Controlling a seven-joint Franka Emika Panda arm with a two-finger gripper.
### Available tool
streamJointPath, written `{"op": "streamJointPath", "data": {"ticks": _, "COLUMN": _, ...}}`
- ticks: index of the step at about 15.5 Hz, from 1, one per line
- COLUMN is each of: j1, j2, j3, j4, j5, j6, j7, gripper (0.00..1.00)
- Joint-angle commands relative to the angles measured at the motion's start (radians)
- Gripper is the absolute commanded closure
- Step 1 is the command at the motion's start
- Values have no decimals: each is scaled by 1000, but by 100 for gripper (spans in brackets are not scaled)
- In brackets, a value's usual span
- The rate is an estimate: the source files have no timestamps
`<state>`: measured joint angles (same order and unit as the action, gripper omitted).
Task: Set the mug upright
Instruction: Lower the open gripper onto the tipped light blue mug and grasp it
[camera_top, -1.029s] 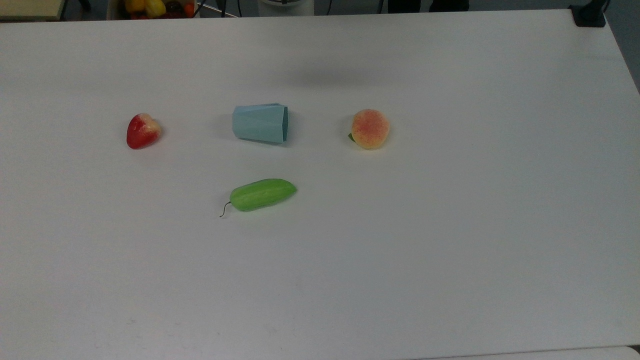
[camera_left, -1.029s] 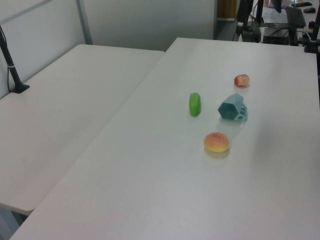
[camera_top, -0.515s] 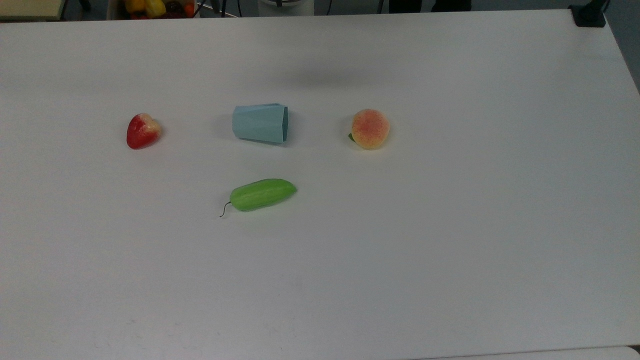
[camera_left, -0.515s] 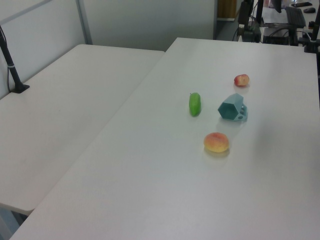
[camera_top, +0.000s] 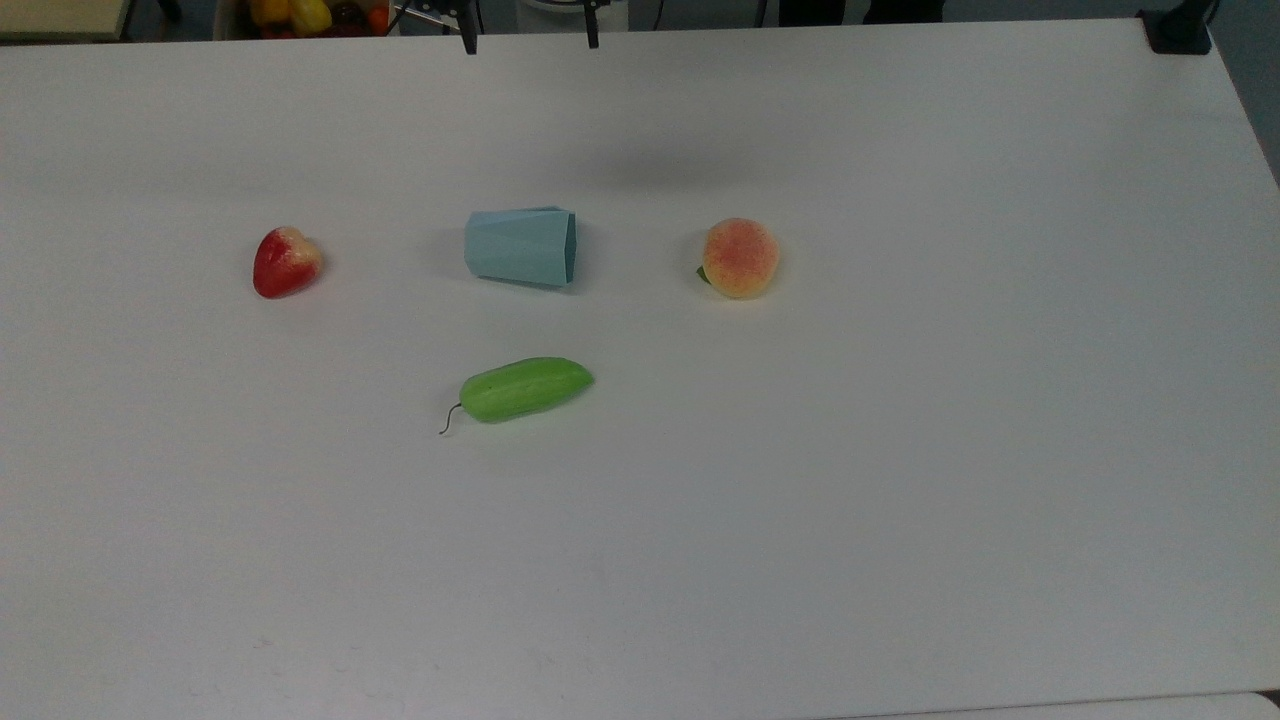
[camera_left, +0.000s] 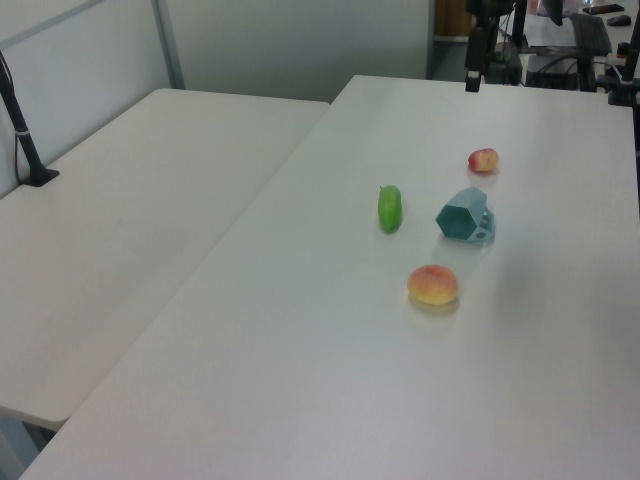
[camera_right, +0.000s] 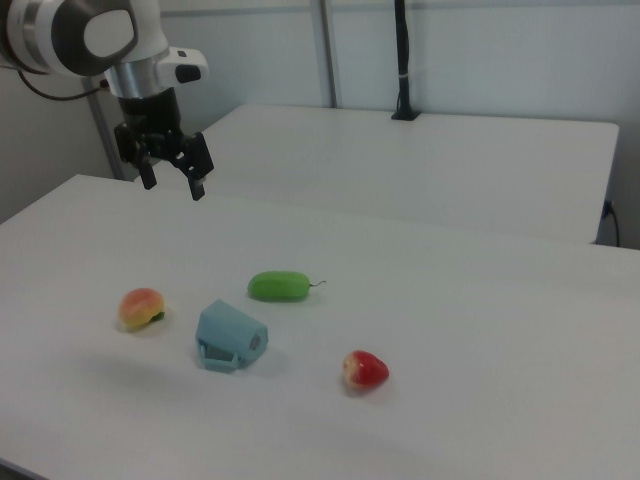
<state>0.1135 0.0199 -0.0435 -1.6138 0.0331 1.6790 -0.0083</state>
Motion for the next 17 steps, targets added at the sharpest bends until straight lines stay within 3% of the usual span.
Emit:
{"op": "streamJointPath", "data": {"ticks": 1, "j1": 11, "j2": 26, "j3": 54, "j4": 22, "j5": -77, "j6": -7, "j7": 125, "gripper": 0}}
{"op": "streamJointPath", "data": {"ticks": 3, "j1": 18, "j2": 35, "j3": 76, "j4": 17, "j5": -88, "j6": -7, "j7": 154, "gripper": 0}}
{"op": "streamJointPath", "data": {"ticks": 7, "j1": 29, "j2": 74, "j3": 146, "j4": -12, "j5": -212, "j6": -5, "j7": 269, "gripper": 0}}
{"op": "streamJointPath", "data": {"ticks": 10, "j1": 37, "j2": 116, "j3": 165, "j4": -31, "j5": -277, "j6": 16, "j7": 333, "gripper": 0}}
{"op": "streamJointPath", "data": {"ticks": 17, "j1": 60, "j2": 184, "j3": 177, "j4": -204, "j5": -464, "j6": 188, "j7": 464, "gripper": 0}}
